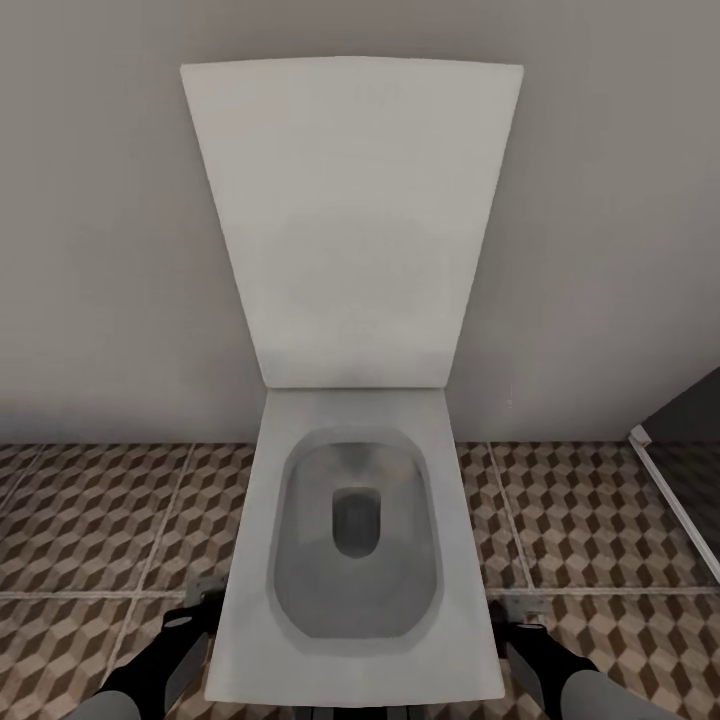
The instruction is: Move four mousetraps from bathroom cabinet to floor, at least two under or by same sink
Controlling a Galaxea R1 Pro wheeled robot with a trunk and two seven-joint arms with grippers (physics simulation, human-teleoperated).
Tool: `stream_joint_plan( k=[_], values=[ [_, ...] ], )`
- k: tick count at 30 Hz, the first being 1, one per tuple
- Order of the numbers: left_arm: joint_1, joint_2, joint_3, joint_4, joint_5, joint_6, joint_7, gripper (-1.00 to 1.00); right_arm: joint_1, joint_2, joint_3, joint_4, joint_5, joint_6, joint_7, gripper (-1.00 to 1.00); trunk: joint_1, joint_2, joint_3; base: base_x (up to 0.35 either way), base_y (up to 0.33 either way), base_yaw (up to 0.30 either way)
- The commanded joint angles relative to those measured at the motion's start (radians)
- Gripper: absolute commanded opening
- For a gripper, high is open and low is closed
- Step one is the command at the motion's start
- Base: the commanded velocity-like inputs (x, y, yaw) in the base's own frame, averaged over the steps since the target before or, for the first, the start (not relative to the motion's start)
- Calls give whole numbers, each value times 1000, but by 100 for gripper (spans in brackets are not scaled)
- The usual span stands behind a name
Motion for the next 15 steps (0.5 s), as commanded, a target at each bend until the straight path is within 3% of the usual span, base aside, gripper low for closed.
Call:
stream_joint_plan(
  k=[1, 15],
  values=[
    [0, 1, -10, -3, 6, 8, 10, -100, 0, -1, -1, -2, 0, 6, -2, -100, 0, 0, -1, 0, 0, 0],
    [0, -4, -11, -9, 2, 15, 11, -100, 0, -4, -2, -2, 4, 7, -2, -100, 0, 0, -1, 0, 0, 0]
  ],
)
